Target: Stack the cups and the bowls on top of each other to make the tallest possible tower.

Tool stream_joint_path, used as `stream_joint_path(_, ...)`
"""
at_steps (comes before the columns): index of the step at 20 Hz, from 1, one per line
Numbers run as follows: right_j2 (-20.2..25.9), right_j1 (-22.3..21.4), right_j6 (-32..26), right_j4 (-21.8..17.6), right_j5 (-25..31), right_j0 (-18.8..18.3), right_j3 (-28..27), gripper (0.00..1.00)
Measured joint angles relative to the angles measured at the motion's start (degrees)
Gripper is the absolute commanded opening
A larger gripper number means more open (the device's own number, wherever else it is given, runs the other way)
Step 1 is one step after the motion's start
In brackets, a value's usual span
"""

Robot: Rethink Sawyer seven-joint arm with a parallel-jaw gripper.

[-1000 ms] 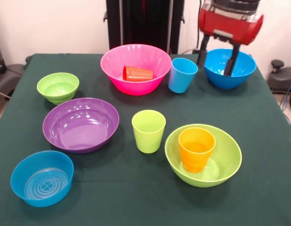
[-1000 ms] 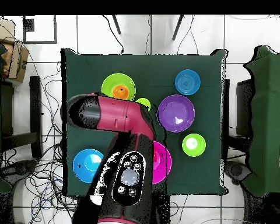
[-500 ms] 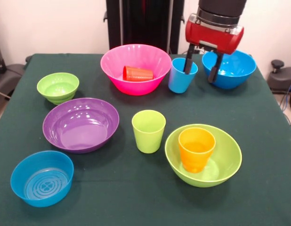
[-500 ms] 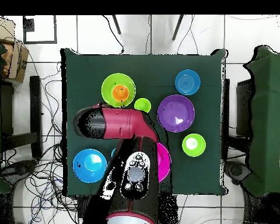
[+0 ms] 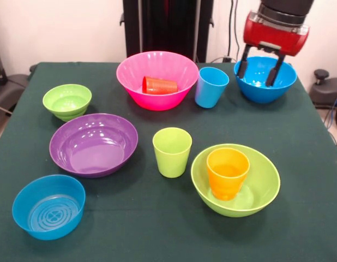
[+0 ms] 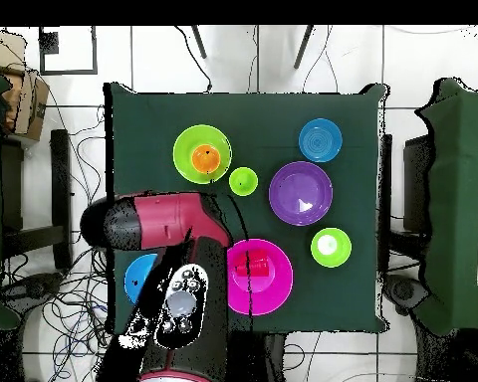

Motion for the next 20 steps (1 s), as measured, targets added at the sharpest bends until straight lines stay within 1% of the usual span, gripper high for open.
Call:
stream_joint_path(8,-0.94,0.0,0.0,0.01,0.29,3.3,0.01,1.0)
stream_joint_path(10,-1.08,0.0,0.0,0.01,0.27,3.47,0.02,1.0)
stream_joint_path(17,-5.75,0.05,0.84,1.55,0.29,6.21,0.77,1.0)
stream_joint_path(18,-6.62,0.08,1.25,1.81,0.27,6.6,0.89,1.0)
stream_joint_path(19,-8.96,0.14,2.7,2.36,0.27,7.63,1.21,1.0)
stream_joint_path(20,-9.58,0.15,3.18,2.5,0.27,7.91,1.32,1.0)
